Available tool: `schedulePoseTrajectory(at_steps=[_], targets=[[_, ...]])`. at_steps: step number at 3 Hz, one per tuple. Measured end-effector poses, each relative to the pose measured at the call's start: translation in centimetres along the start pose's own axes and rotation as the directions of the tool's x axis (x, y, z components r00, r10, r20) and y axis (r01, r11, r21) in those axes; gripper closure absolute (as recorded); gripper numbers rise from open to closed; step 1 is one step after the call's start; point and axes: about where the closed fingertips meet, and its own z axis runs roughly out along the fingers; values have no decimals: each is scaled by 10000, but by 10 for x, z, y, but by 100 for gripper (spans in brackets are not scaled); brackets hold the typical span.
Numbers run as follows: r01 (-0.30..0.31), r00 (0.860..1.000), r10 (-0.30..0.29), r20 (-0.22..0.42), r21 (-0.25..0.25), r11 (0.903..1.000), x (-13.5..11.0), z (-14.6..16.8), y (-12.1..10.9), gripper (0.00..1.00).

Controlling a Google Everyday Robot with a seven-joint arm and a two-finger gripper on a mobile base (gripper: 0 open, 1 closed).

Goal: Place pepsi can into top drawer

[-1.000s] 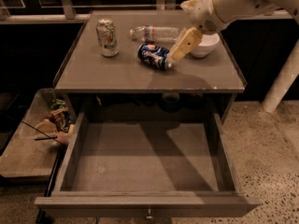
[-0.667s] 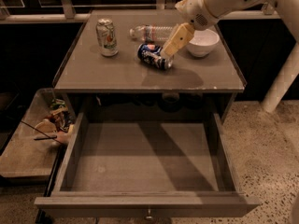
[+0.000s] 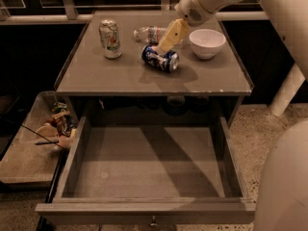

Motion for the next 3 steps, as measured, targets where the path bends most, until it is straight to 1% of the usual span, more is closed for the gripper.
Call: schedulePoseTrajectory(at_steps=[2, 3], targets=[[-773, 9966, 769, -303, -123, 9969, 18, 39, 1, 0], [-990, 9942, 990, -414, 34, 9951, 23, 51, 0, 0]])
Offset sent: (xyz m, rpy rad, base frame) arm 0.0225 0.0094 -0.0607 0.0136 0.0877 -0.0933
